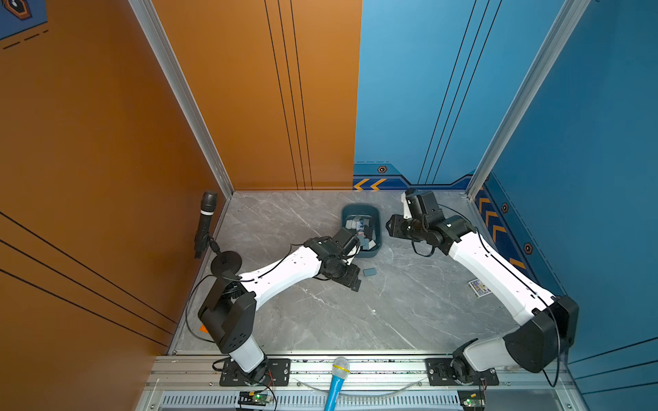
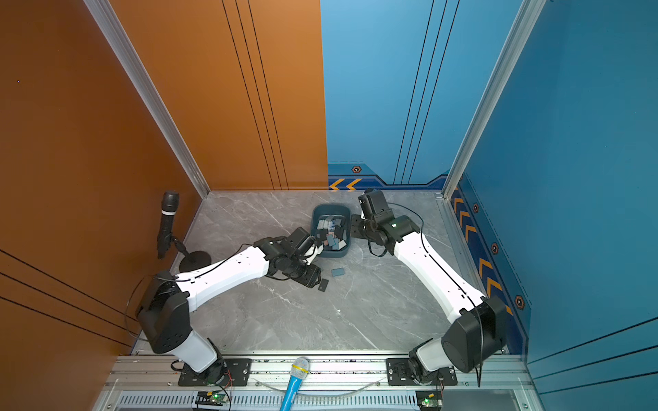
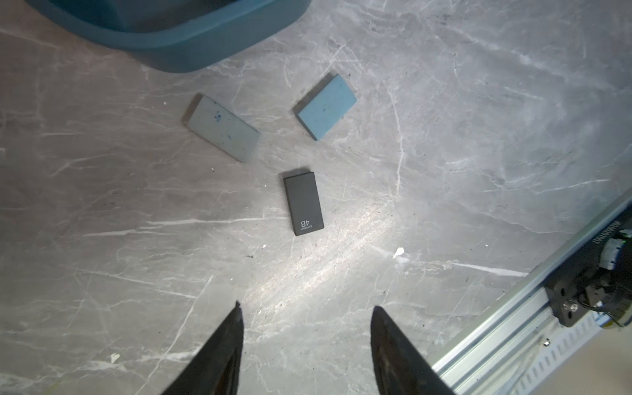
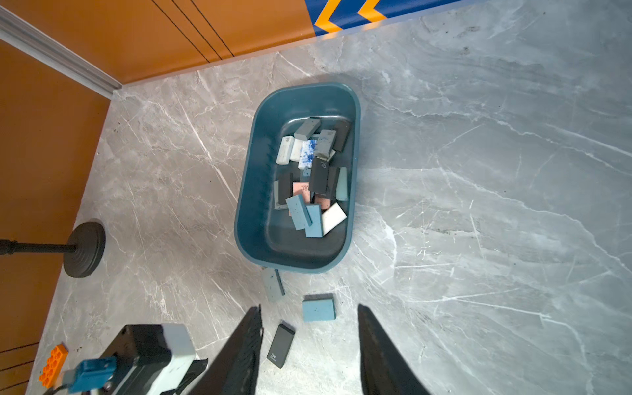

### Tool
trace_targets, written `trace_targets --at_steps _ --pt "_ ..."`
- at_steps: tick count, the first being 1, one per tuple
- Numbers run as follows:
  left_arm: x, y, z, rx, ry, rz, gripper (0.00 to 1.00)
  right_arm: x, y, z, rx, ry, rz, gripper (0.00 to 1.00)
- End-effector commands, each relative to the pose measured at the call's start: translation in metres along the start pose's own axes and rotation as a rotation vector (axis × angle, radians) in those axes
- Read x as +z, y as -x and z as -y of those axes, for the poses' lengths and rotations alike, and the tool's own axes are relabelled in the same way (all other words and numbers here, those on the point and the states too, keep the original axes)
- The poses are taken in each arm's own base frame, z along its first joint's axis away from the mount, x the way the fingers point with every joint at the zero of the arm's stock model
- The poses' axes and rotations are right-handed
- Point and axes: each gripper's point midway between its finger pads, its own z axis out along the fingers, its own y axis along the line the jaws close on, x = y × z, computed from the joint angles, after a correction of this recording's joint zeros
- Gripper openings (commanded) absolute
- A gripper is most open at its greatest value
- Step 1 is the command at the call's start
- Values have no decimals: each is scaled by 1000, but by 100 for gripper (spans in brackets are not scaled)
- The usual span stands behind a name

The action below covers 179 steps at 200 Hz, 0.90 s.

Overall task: Put the eraser in the storage box
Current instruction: Pick up the eraser from the center of the board.

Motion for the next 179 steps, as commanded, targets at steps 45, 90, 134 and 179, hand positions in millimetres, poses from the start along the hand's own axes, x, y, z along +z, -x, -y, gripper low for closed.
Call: trace_targets --at_steps 45,90,134,179 --pt "41 -1 4 23 148 -85 64 -26 0 29 107 24 108 48" --pt "62 -6 -3 22 213 -116 65 -37 -3 45 138 18 137 48" --pt "80 -7 -2 27 235 -144 65 -39 -10 53 161 18 132 49" --pt "92 -13 -6 20 242 -175 63 -43 -12 56 168 13 141 48"
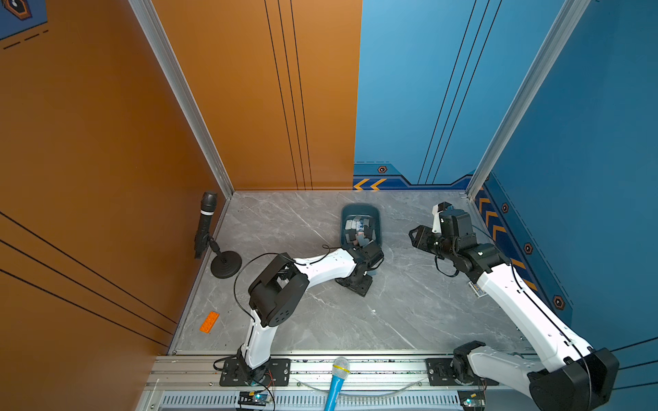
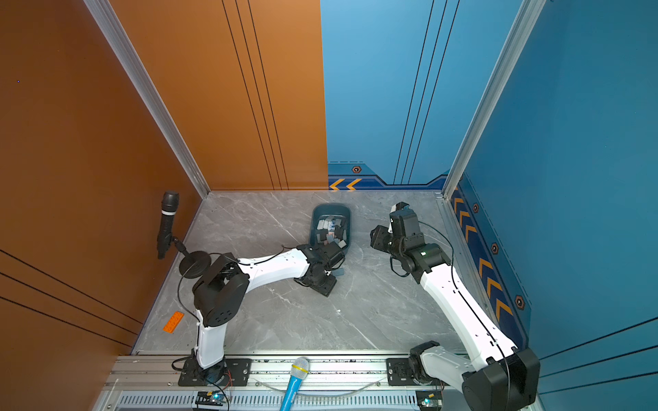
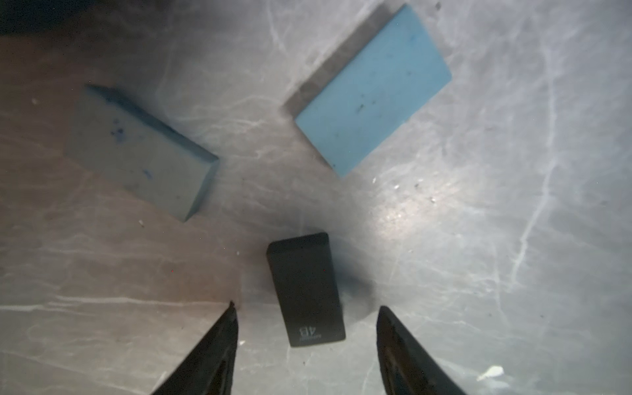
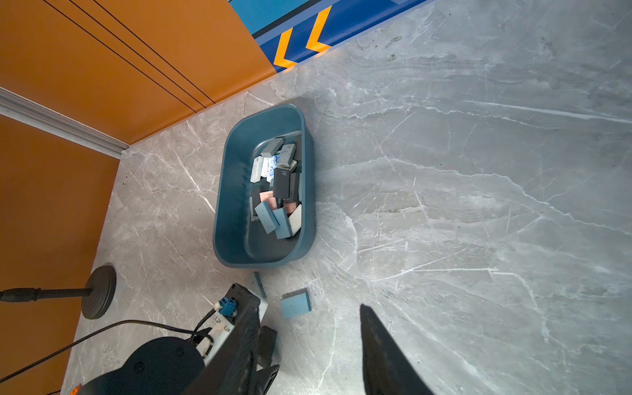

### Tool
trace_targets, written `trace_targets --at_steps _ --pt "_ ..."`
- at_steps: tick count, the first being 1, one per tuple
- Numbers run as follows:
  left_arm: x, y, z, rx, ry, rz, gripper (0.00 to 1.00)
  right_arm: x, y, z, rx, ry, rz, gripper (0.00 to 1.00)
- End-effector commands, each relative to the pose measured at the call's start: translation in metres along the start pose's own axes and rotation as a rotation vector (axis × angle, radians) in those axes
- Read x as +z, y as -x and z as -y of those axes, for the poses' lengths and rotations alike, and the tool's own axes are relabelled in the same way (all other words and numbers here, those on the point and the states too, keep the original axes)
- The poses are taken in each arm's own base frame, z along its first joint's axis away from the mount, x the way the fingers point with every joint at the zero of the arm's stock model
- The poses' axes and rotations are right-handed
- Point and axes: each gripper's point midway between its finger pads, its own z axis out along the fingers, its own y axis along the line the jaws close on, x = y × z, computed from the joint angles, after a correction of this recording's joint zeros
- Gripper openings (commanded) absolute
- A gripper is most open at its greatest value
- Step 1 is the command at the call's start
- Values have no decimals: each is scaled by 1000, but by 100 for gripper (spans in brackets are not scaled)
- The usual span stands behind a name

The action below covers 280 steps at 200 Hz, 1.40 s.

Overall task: Put the eraser in the storage box
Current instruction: Pick up the eraser from the center of the board.

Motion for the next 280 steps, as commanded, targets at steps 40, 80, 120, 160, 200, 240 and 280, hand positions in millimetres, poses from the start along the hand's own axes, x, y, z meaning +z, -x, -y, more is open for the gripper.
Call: trace_targets --at_steps 40,80,120,160,200,240,280 --pt "17 -8 5 -40 -23 -53 58 -7 3 -2 22 29 22 48" --pt "20 -13 5 -45 -22 -65 46 -10 3 -2 25 38 32 49" --pt "16 -17 4 -41 -14 -58 31 -11 1 -1 32 42 36 48" --pt "11 -17 8 -38 -22 -49 23 -13 -2 4 40 31 40 48" --pt "5 -16 10 -40 -36 -37 21 -13 -3 5 43 29 43 48" --pt "-18 -7 12 -47 -58 9 20 -9 -5 5 46 33 32 48" --pt "-52 6 14 -47 -85 80 20 -6 -7 5 50 39 28 48"
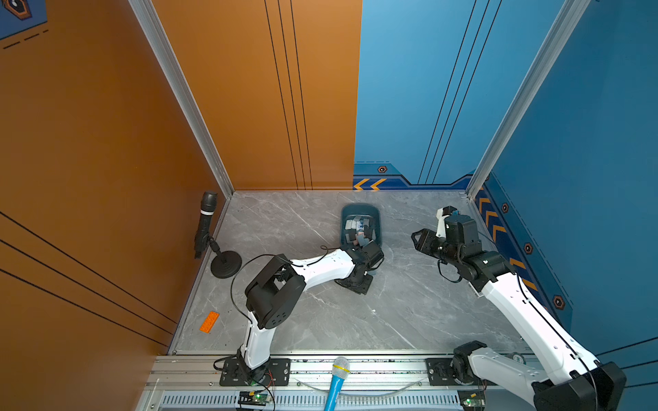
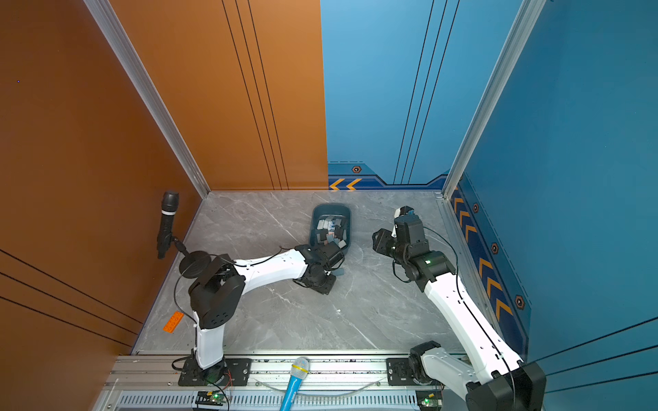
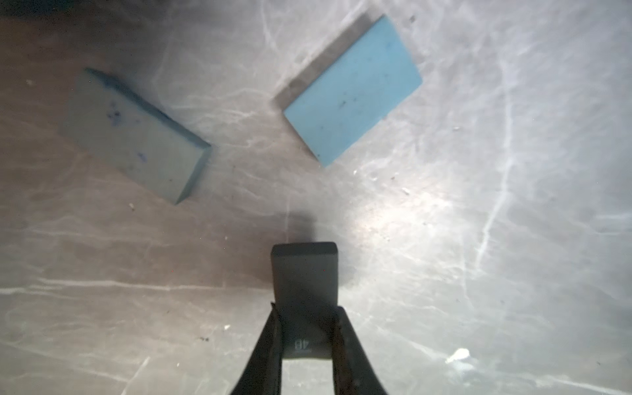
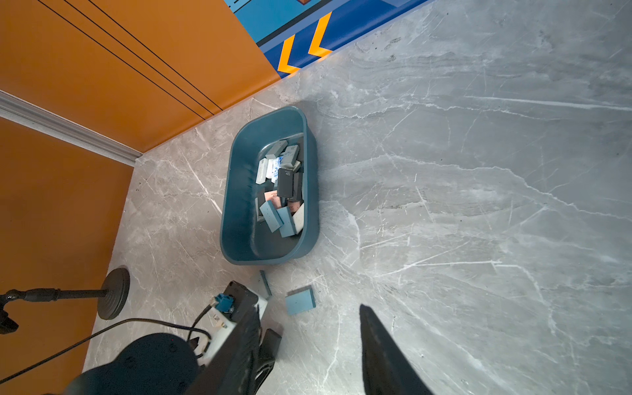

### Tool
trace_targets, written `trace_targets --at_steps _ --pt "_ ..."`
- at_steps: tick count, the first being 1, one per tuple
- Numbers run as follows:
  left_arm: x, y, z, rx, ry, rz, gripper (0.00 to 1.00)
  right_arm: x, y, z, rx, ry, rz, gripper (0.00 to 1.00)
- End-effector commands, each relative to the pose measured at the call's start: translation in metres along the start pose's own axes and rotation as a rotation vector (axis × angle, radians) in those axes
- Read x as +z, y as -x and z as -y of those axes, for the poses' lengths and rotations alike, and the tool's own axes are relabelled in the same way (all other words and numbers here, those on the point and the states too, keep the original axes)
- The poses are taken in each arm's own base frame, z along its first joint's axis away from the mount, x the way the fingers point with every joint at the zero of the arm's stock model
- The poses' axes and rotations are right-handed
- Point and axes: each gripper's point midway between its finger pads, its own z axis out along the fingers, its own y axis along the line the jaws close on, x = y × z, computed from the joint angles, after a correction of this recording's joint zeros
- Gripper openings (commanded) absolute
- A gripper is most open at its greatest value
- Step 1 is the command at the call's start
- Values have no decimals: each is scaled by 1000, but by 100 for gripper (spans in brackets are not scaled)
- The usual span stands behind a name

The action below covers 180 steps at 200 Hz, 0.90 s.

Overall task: Put the eraser in the storage box
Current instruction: Pick up the eraser from the center of the board, then place the eraser in the storage box.

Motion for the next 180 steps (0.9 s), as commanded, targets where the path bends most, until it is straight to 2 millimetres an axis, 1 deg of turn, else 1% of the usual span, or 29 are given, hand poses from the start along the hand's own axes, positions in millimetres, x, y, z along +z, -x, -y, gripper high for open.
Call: trace_targets --at_steps 1,20,55,79,105,124,143,166,180 --pt "-35 7 8 0 -40 46 20 2 0 0 18 12 6 48" --pt "-52 14 10 3 -49 80 20 4 -2 1 19 13 2 48" --pt "-84 38 8 -19 -78 151 20 5 -3 2 18 12 -3 48" --pt "-98 61 1 -49 -98 199 21 5 -3 3 19 9 -3 48" --pt "-105 95 -12 -91 -118 243 22 5 -5 5 21 6 -9 48" --pt "-102 122 -24 -122 -120 267 22 5 -7 6 23 3 -17 48" --pt "-94 148 -36 -159 -130 282 22 4 -9 8 25 0 -26 48" --pt "-76 174 -51 -199 -141 285 21 2 -11 11 29 -11 -32 48" --pt "-68 190 -61 -222 -141 298 21 0 -11 13 31 -17 -32 48"
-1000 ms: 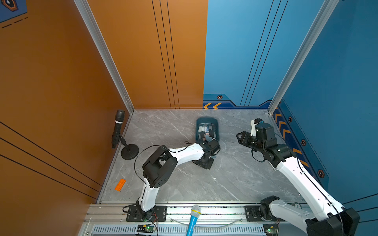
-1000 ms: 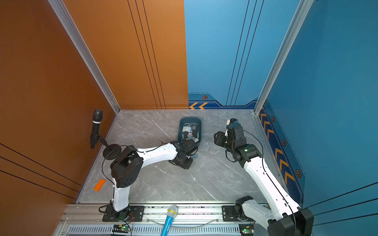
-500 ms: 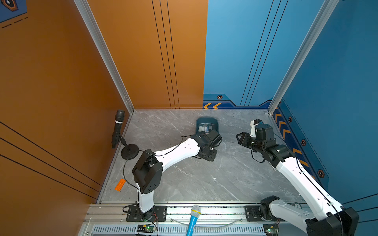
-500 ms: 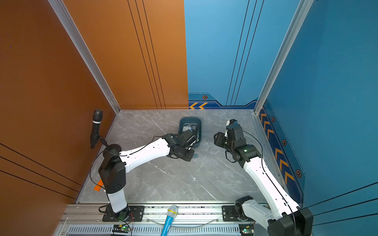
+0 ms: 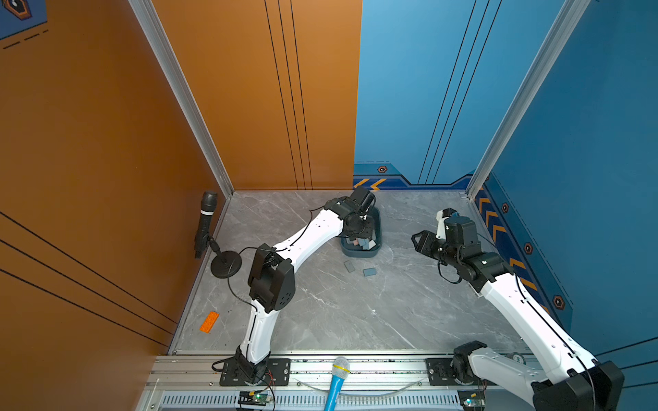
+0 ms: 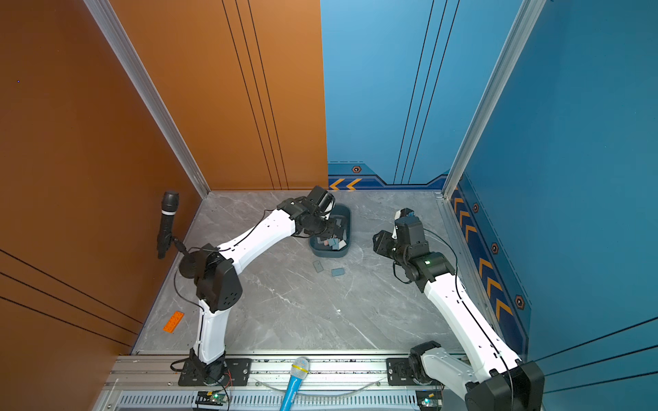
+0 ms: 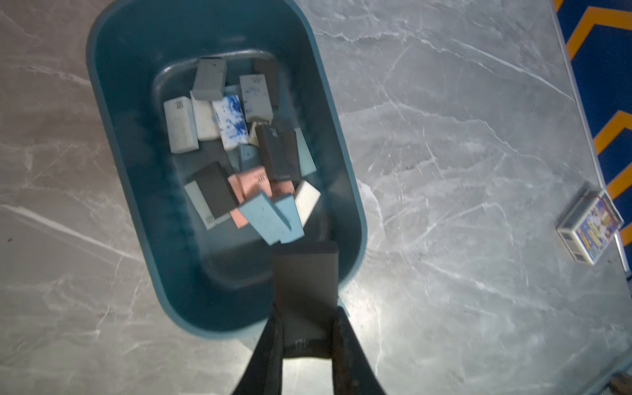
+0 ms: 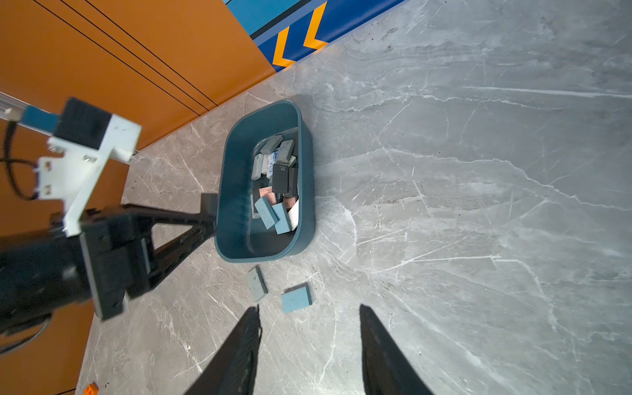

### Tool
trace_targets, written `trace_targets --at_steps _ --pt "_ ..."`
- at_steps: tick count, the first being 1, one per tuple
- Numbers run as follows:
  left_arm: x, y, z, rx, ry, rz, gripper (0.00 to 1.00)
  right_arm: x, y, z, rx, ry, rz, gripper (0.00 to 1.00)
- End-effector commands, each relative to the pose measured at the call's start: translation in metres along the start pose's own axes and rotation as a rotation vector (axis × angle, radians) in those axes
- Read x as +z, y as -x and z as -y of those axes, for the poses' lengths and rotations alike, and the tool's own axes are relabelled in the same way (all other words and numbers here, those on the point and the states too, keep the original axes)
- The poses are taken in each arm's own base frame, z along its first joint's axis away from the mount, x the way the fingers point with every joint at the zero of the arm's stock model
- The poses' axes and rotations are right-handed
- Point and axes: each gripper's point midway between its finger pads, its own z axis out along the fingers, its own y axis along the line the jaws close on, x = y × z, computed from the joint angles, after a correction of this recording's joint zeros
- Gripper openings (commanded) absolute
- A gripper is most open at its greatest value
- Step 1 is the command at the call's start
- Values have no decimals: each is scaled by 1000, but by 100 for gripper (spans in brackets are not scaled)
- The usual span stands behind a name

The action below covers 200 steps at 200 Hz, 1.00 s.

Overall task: Put the eraser in the storage box
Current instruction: Place the eraser in the storage box.

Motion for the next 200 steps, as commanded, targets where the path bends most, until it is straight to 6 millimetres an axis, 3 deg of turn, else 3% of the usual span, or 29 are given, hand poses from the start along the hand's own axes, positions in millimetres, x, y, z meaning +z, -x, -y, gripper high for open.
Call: trace_targets --at_steps 1,51,113,159,200 --pt "19 12 -11 -24 -11 -20 21 -5 -7 7 21 -15 -18 48" --pt "56 40 -42 -99 8 1 21 -8 -9 14 30 -34 -30 48" --pt "84 36 -61 -148 26 -30 31 -7 -15 18 36 -45 -56 48" --pt "75 41 -59 -143 20 -15 53 -5 -21 18 46 -40 -69 49" --pt "38 54 -52 -124 3 39 55 -2 -33 17 46 -29 -98 49"
